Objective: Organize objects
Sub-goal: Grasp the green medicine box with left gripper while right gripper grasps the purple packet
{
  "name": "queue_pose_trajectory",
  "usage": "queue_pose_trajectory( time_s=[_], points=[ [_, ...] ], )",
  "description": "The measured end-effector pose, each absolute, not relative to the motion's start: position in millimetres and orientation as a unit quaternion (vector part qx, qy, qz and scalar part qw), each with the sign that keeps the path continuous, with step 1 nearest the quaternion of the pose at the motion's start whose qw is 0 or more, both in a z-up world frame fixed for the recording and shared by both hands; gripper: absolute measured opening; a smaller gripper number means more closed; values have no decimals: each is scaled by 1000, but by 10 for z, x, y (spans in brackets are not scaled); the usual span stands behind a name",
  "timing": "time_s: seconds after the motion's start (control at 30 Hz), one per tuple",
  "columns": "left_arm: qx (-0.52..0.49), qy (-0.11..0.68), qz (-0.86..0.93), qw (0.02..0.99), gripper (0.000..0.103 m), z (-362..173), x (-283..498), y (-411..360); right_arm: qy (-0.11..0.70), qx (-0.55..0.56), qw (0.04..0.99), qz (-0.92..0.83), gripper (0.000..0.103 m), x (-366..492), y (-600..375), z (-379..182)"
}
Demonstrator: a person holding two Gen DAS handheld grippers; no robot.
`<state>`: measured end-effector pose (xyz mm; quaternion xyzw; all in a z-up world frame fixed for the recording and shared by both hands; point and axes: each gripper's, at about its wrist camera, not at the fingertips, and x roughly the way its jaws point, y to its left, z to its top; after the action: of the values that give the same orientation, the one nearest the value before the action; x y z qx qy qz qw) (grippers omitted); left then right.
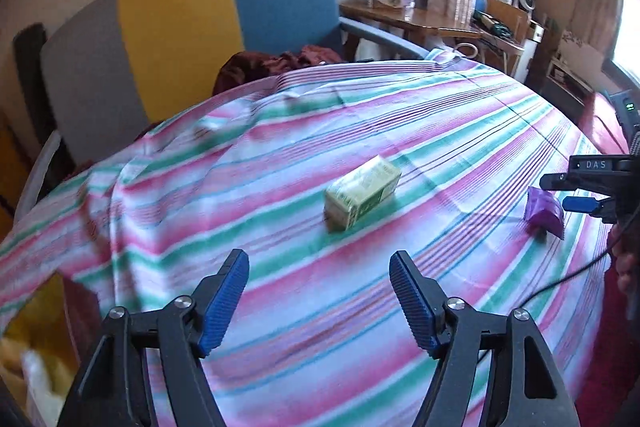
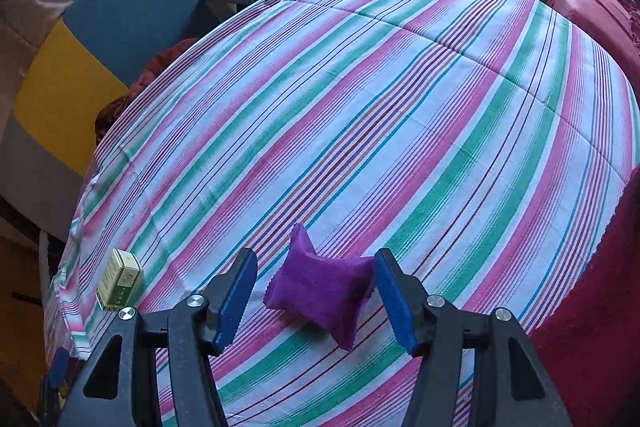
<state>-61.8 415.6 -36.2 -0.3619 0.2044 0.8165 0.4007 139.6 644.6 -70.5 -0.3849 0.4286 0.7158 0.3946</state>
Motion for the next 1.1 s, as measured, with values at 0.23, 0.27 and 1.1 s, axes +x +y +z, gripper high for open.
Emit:
queue_pose_trajectory(
  time_s=[0.23, 0.27, 1.1],
  points=[
    [-311, 264, 799, 442, 79, -477, -729, 4640, 415, -409, 370, 724, 61, 1230, 6356, -750],
    [-308, 272, 796, 445, 80, -507, -746, 4699, 413, -413, 361, 727, 61, 1195, 6332, -759],
    [-432, 182, 793, 389, 30, -923, -627, 4256, 386, -462, 213, 769, 61, 837, 5951, -852]
  ],
)
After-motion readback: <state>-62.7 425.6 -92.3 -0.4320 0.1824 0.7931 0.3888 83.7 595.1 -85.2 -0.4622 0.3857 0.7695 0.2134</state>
